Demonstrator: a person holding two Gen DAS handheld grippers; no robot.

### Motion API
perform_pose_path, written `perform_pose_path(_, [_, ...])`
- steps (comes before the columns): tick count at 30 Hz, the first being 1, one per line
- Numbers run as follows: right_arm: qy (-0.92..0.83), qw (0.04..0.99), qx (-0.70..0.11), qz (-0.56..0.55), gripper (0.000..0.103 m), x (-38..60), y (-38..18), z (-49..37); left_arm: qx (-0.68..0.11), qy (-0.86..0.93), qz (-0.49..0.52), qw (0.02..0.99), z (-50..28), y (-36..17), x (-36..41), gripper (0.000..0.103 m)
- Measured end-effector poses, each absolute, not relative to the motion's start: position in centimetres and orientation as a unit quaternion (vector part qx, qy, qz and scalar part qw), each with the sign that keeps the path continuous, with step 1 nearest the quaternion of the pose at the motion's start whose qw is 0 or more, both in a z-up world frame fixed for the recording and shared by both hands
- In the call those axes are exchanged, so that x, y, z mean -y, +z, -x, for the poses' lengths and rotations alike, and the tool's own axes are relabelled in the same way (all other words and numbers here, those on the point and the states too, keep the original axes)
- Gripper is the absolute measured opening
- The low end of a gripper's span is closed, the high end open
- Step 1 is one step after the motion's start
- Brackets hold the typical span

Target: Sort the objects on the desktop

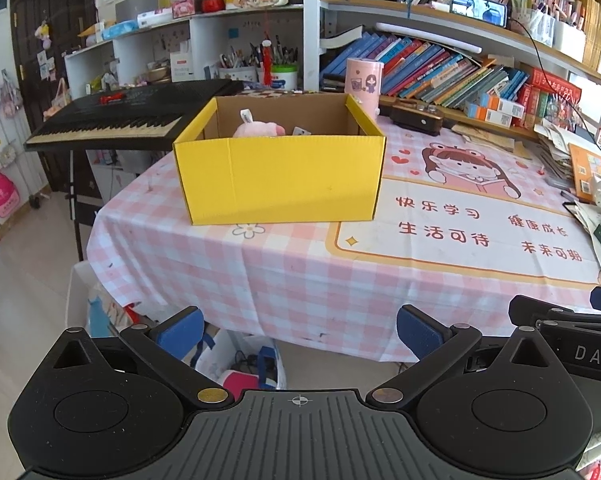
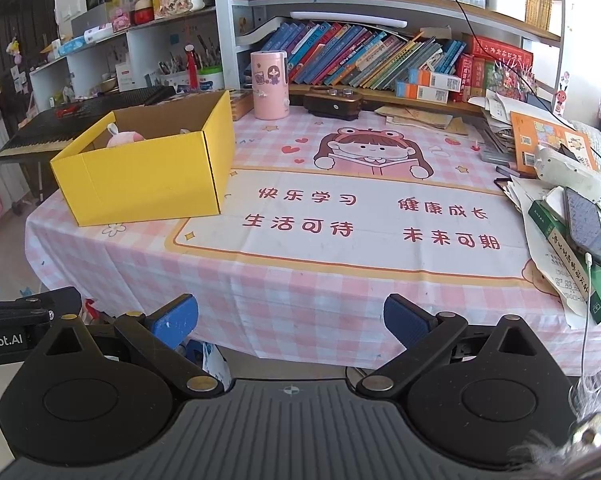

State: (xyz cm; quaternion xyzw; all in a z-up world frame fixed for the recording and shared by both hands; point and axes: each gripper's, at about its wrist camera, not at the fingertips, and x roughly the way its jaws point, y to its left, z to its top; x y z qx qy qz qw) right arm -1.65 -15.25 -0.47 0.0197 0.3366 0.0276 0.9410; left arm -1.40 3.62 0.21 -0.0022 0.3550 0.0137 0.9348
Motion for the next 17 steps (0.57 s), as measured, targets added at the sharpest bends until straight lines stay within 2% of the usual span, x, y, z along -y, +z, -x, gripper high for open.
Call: perform_pose_path(17, [0.028, 0.935, -0.353, -0.02, 0.1, 15.2, -0.7, 0.6, -0.366, 0.008, 0.016, 0.93, 0.4, -0.2, -3.8, 0.103])
